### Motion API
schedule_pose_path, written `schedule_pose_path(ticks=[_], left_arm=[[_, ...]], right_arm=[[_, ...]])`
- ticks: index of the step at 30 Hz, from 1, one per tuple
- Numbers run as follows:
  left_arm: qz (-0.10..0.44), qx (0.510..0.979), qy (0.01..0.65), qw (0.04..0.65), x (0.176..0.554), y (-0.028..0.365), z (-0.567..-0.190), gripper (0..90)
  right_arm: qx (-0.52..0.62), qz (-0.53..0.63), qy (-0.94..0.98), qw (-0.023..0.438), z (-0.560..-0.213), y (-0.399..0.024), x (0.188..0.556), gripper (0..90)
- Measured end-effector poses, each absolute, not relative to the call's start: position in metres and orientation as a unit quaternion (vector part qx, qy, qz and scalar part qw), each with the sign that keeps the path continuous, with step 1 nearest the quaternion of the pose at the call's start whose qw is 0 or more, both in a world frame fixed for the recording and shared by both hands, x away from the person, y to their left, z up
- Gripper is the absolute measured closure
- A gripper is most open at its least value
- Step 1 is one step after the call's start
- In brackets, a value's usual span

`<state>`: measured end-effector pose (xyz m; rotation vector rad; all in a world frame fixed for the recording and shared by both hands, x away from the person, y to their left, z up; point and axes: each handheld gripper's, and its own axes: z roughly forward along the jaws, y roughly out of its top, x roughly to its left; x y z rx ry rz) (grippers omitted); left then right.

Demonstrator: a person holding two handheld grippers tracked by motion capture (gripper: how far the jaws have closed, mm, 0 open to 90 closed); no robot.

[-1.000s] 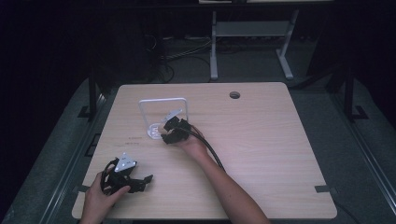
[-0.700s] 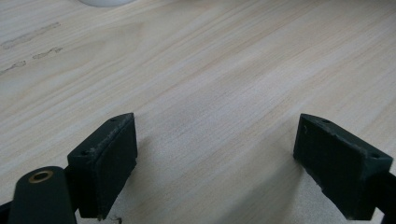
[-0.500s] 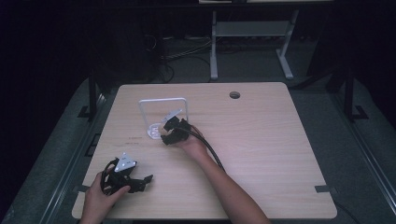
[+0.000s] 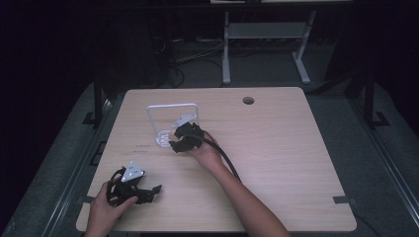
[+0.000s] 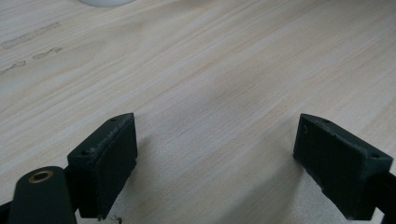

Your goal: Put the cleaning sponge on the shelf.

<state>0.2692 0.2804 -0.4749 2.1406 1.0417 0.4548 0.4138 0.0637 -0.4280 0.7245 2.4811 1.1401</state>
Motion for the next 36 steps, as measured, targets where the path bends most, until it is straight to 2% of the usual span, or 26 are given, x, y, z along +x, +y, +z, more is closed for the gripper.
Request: schedule_pose_path(ticks=[4,5,7,8,10,11,12,13,15,23,36], left_arm=[[0.176,0.827,0.402,0.351,0.269,0.28,-0.475,13.1],[0.176,0.827,0.402,0.351,0.269,0.28,-0.475,13.1],[0.176,0.827,0.402,0.351,0.269,0.28,-0.475,13.1],[0.176,0.827,0.402,0.351,0.269,0.28,-0.475,13.1],[0.176,0.827,0.402,0.352,0.269,0.28,-0.475,13.0],[0.176,0.827,0.402,0.352,0.269,0.28,-0.475,13.1],[0.176,0.827,0.402,0.352,0.269,0.28,-0.475,13.1],[0.176,0.827,0.402,0.352,0.269,0.28,-0.475,13.1],[0.176,0.827,0.402,0.351,0.269,0.28,-0.475,13.1],[0.176,0.827,0.402,0.351,0.269,0.28,-0.475,13.0],[0.176,0.827,0.402,0.351,0.269,0.28,-0.475,13.0]], right_arm=[[0.25,0.406,0.865,0.155,-0.424,0.058,0.406,43.5],[0.249,0.407,0.865,0.153,-0.423,0.054,0.402,51.2],[0.249,0.41,0.864,0.149,-0.423,0.053,0.4,54.6],[0.246,0.413,0.865,0.145,-0.423,0.05,0.395,62.5],[0.242,0.413,0.867,0.14,-0.424,0.048,0.391,70.0],[0.242,0.413,0.867,0.14,-0.424,0.048,0.391,70.0],[0.238,0.413,0.869,0.131,-0.425,0.046,0.387,79.9],[0.238,0.413,0.869,0.131,-0.425,0.046,0.387,79.9],[0.231,0.414,0.872,0.124,-0.428,0.043,0.382,89.6],[0.229,0.403,0.88,0.103,-0.443,0.044,0.381,89.7],[0.254,0.38,0.881,0.12,-0.457,0.036,0.394,89.5]])
